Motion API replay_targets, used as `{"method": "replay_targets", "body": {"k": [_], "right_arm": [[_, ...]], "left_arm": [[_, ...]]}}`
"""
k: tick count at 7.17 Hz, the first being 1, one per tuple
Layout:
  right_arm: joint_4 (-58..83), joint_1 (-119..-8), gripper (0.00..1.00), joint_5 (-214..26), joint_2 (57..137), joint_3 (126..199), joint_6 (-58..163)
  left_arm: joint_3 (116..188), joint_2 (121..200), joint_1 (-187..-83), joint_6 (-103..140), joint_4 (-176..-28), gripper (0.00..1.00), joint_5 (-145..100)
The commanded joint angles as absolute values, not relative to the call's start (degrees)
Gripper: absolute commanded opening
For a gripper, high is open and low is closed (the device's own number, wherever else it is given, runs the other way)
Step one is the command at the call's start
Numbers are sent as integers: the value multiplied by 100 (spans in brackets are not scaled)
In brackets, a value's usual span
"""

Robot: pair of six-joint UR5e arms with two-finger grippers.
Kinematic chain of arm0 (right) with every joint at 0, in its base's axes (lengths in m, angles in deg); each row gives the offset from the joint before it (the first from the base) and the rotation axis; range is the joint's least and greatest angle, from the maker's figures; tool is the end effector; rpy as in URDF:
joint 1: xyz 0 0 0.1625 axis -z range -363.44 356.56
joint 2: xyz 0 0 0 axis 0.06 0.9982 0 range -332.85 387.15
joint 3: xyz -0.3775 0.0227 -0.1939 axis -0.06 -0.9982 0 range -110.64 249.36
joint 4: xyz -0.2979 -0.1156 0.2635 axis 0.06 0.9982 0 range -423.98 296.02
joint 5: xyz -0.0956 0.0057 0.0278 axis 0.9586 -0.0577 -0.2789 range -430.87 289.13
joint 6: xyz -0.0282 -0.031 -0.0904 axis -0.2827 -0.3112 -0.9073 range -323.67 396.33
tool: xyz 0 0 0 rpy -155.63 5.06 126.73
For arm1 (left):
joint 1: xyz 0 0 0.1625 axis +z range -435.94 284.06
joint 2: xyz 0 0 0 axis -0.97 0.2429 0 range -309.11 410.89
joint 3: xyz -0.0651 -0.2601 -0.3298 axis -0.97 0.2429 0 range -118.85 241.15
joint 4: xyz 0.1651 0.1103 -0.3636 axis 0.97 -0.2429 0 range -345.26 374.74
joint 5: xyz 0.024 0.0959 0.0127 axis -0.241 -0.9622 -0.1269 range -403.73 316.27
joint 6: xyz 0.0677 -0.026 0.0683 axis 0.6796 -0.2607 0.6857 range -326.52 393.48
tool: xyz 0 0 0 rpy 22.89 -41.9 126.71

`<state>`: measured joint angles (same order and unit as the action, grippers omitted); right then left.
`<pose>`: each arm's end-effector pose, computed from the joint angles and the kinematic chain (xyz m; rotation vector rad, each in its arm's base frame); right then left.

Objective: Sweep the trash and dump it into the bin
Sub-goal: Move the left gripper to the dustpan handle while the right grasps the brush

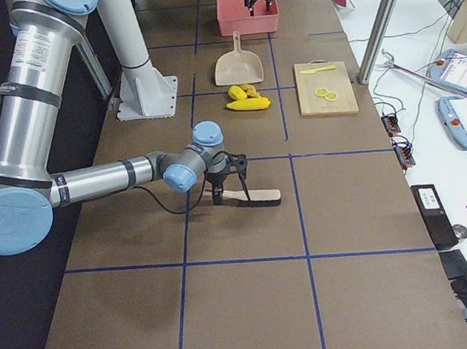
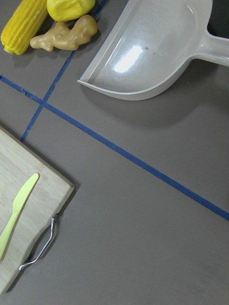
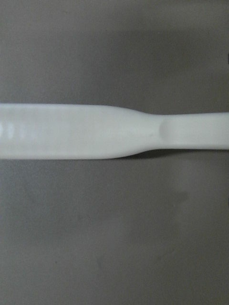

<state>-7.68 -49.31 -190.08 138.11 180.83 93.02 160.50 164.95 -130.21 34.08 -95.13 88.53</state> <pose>-0.1979 -0.3256 0.5718 -0.0089 -0.7643 0.0561 0.3078 -0.5415 0.2988 0.6610 0.9502 0.9065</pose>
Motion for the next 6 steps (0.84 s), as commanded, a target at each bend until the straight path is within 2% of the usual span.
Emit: {"method": "replay_targets", "body": {"k": [1, 2, 4, 6], "right_arm": [[-799, -4862, 38, -18988, 13833, 18055, 9389], [-790, -4836, 20, -19040, 13842, 18055, 9373], [-790, -4686, 1, -18988, 13667, 18151, 9364], [-590, -4511, 0, -19040, 13186, 18370, 9372]], "left_arm": [[16064, 16663, -12483, 3410, -9477, 100, 8477], [16064, 16655, -12176, 3418, -9468, 100, 8468], [15976, 16576, -11980, 3967, -9425, 100, 8433], [16072, 16576, -11971, 4935, -8838, 100, 8442]]}}
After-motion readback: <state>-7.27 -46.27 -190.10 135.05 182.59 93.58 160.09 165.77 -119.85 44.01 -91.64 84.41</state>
